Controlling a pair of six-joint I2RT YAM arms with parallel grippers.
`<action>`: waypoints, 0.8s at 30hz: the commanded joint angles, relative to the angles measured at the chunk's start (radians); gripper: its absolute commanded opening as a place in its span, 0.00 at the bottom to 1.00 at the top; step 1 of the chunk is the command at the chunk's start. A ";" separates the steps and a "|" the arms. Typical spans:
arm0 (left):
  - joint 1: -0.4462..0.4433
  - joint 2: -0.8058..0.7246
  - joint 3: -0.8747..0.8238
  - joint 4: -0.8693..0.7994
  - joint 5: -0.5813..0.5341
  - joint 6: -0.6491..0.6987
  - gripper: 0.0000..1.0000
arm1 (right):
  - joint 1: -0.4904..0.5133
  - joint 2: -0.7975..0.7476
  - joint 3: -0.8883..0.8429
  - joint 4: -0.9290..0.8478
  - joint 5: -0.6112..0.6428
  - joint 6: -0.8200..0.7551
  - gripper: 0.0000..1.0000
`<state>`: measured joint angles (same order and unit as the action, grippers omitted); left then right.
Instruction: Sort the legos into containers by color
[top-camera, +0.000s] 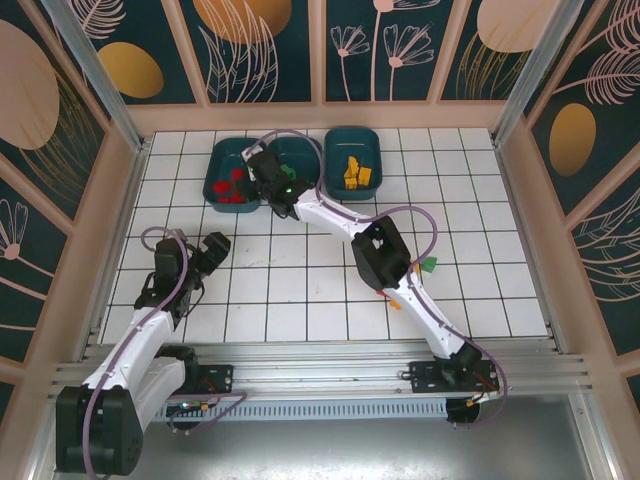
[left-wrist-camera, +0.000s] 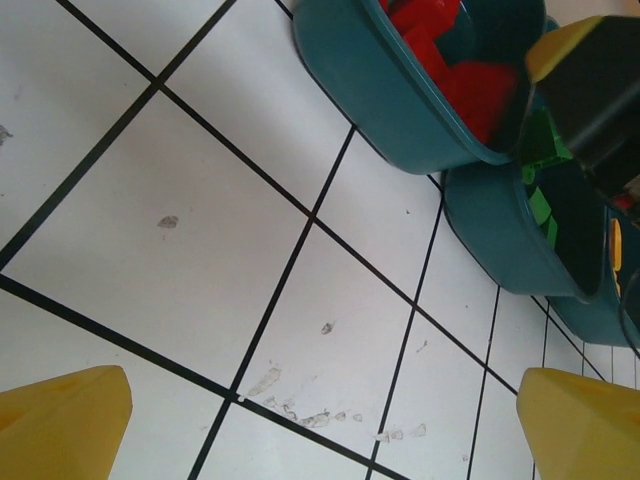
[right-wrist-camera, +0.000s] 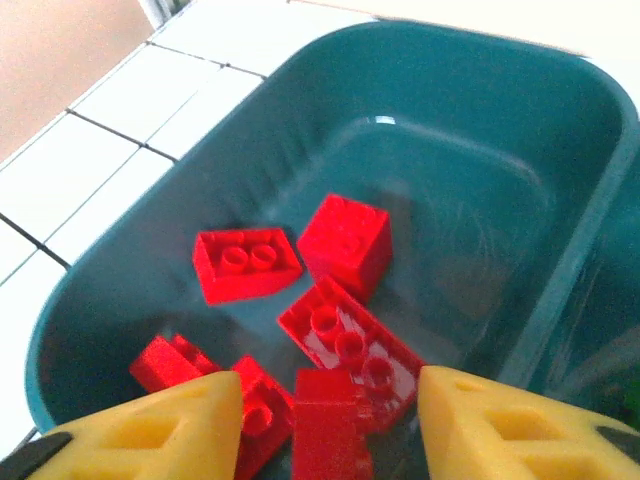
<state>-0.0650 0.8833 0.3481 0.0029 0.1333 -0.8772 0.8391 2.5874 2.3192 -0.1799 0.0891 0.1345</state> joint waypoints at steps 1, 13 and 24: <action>0.005 -0.008 0.047 -0.006 0.027 0.030 0.98 | -0.002 -0.004 0.040 -0.055 -0.001 0.008 0.58; 0.003 -0.031 0.099 0.046 0.229 0.029 0.98 | -0.010 -0.639 -0.683 0.061 0.195 0.080 0.57; -0.204 -0.024 0.121 0.024 0.258 -0.003 0.91 | -0.168 -1.207 -1.351 -0.243 0.286 0.491 0.66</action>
<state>-0.2443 0.8639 0.4675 0.0132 0.3794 -0.8680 0.6636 1.4158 1.0676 -0.2848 0.3386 0.4782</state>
